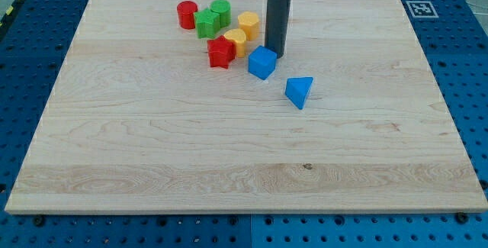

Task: Move the blue cube to the left of the blue triangle

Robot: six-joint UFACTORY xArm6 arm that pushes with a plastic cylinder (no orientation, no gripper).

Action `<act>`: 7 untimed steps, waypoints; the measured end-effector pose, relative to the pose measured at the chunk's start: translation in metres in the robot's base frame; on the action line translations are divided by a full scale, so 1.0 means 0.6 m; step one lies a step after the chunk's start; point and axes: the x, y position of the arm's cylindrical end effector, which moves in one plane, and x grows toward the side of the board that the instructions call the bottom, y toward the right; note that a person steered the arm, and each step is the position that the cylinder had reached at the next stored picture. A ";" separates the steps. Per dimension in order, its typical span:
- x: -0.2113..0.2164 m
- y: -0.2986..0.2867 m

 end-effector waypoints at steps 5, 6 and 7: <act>-0.034 0.000; -0.034 0.000; -0.023 0.000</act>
